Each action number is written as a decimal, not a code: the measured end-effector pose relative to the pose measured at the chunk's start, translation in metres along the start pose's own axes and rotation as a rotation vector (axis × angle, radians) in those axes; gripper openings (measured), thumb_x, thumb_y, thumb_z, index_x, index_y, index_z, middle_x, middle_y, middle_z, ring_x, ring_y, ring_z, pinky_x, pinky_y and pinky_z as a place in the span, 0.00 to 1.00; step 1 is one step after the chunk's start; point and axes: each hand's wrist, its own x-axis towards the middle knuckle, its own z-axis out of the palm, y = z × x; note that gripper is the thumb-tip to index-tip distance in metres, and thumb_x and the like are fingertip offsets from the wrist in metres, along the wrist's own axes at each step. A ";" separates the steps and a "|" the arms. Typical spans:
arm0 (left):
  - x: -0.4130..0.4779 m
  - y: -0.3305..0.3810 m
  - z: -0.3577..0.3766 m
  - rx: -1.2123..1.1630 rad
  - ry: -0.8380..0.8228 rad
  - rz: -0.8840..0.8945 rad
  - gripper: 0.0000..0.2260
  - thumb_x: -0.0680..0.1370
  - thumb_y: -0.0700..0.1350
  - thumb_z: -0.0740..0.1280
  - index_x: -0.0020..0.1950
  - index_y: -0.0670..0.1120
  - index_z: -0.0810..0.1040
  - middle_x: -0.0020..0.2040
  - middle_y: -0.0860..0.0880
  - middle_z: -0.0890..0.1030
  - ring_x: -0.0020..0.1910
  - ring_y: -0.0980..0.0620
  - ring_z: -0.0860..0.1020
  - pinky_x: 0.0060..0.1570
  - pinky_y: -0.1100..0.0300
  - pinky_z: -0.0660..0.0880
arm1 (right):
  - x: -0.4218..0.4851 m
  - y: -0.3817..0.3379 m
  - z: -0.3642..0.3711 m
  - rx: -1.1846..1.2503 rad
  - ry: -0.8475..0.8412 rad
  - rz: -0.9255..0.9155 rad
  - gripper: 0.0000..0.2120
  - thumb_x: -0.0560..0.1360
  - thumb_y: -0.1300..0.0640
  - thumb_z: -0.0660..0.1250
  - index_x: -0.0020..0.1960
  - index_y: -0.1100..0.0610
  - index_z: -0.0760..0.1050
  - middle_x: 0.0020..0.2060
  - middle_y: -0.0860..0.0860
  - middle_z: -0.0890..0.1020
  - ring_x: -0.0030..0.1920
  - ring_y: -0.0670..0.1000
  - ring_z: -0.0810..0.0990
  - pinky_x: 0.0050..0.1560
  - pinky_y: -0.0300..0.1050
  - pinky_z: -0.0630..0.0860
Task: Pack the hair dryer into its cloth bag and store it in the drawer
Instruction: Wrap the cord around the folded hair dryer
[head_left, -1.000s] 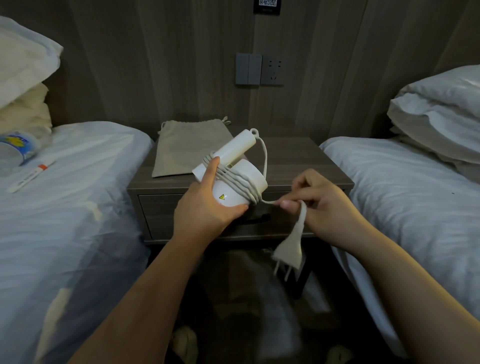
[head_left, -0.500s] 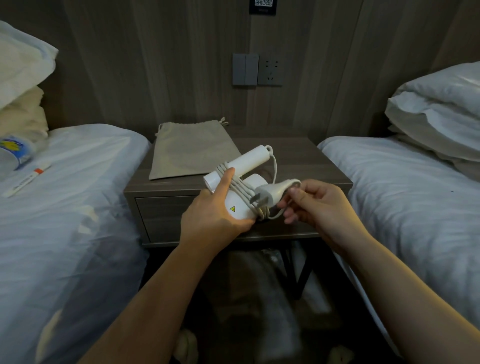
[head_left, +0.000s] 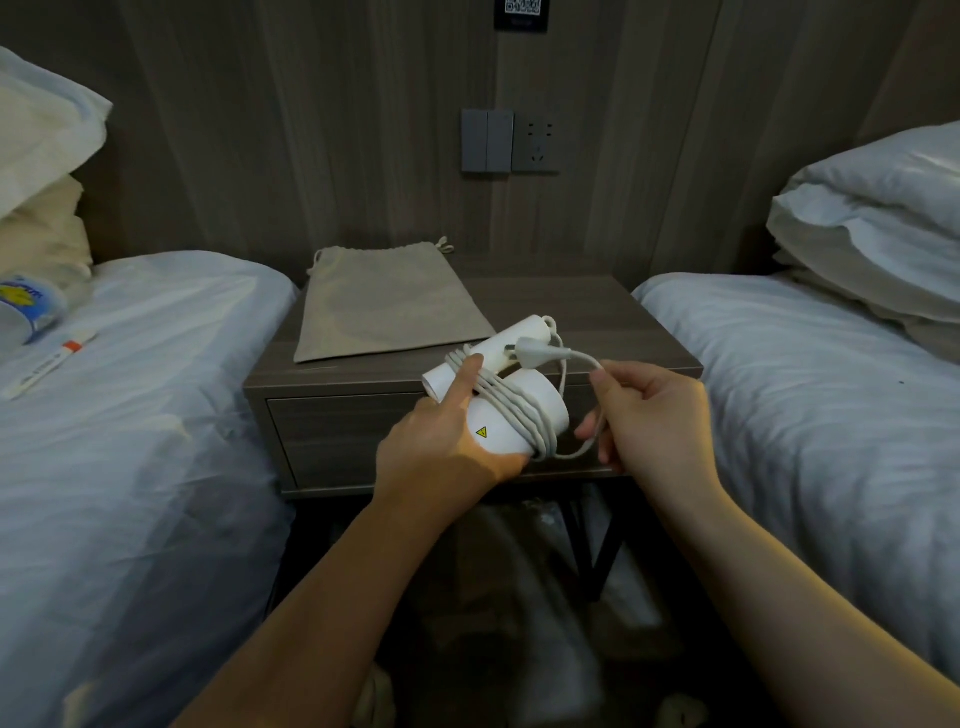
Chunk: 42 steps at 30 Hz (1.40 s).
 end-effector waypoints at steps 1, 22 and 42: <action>0.000 0.000 0.000 0.004 0.006 -0.010 0.46 0.65 0.67 0.68 0.73 0.65 0.42 0.63 0.47 0.72 0.59 0.47 0.73 0.58 0.50 0.71 | 0.000 0.001 0.001 -0.012 0.008 -0.003 0.10 0.77 0.60 0.62 0.42 0.50 0.78 0.21 0.52 0.79 0.16 0.45 0.69 0.18 0.35 0.68; -0.012 0.006 0.008 0.252 0.334 0.431 0.45 0.55 0.63 0.71 0.72 0.56 0.64 0.38 0.47 0.74 0.34 0.47 0.76 0.28 0.58 0.72 | 0.009 -0.003 -0.009 -0.276 -0.100 -0.137 0.03 0.73 0.60 0.68 0.42 0.58 0.80 0.22 0.49 0.80 0.20 0.39 0.74 0.25 0.28 0.69; -0.010 0.011 -0.004 -0.413 -0.148 0.176 0.46 0.55 0.64 0.74 0.68 0.74 0.54 0.63 0.59 0.75 0.58 0.56 0.76 0.60 0.51 0.74 | 0.029 -0.008 -0.040 -0.622 -0.727 -0.410 0.24 0.74 0.59 0.67 0.68 0.50 0.69 0.65 0.46 0.72 0.67 0.42 0.66 0.66 0.31 0.61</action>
